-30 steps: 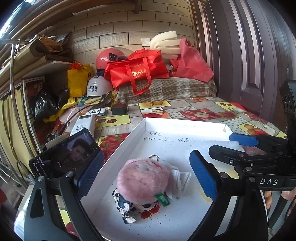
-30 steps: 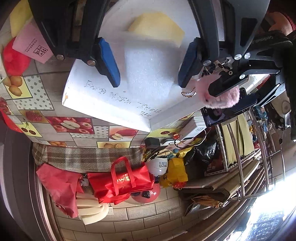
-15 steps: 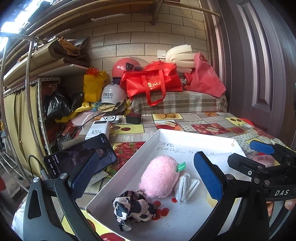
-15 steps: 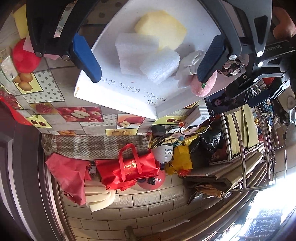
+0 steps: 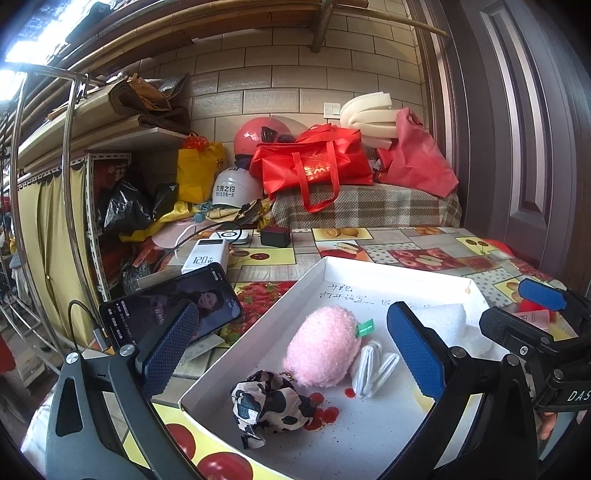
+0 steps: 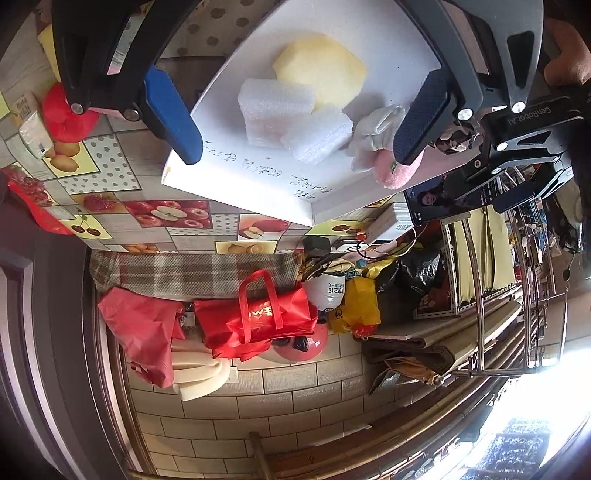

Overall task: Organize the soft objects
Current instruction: 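Move both tools back to the rope toys on the table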

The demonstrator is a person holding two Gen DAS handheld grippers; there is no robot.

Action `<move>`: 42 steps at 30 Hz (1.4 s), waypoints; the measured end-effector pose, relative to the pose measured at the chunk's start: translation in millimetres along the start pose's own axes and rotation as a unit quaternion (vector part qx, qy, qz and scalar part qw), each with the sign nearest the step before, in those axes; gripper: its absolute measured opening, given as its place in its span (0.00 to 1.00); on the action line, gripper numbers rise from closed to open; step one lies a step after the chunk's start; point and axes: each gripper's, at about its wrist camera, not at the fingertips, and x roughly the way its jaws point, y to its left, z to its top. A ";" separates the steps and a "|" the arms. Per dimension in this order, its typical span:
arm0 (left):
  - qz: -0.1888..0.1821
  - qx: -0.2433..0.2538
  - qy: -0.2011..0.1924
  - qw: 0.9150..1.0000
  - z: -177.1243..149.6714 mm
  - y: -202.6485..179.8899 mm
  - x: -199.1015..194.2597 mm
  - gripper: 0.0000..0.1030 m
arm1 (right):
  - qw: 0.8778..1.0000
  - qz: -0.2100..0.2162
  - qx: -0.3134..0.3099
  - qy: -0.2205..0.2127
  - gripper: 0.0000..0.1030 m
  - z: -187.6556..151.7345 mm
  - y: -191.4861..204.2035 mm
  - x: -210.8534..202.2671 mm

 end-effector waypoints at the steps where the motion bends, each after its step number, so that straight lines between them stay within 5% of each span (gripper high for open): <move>1: -0.001 0.002 0.001 1.000 -0.5 -1.3 -0.4 1.00 | 1.000 -0.001 -0.005 0.000 1.00 -0.6 2.0 -1.2; 7: 0.002 -0.003 0.006 1.000 -1.1 -4.2 -1.6 1.00 | 0.999 -0.047 -0.001 -0.001 1.00 -2.9 0.4 -7.3; 13: -0.006 0.005 -0.005 1.000 -4.4 -20.5 -18.8 1.00 | 0.999 -0.025 0.024 -0.030 1.00 -9.2 -21.4 -44.9; 18: -0.105 -0.047 0.001 0.993 -5.5 -31.1 -31.8 1.00 | 0.995 0.015 0.039 -0.089 1.00 -11.7 -45.7 -85.6; 21: -0.154 -0.036 0.011 0.987 -5.5 -45.9 -35.3 1.00 | 0.993 0.029 0.043 -0.107 1.00 -12.4 -65.2 -107.9; 28: -0.236 0.065 0.048 0.968 -10.1 -107.2 -45.9 1.00 | 0.998 -0.040 0.035 -0.020 1.00 -23.1 -128.5 -131.9; 33: -0.305 0.102 0.101 0.941 -15.4 -147.8 -47.9 1.00 | 0.996 -0.033 0.045 0.066 1.00 -35.4 -162.3 -135.4; 40: -0.308 0.162 0.170 0.922 -24.4 -202.3 -30.9 0.99 | 0.973 -0.023 -0.045 0.223 1.00 -58.3 -137.2 -90.0; 42: -0.286 0.189 0.186 0.921 -31.0 -217.8 -26.2 0.99 | 0.966 -0.022 -0.068 0.250 0.83 -62.4 -131.8 -76.0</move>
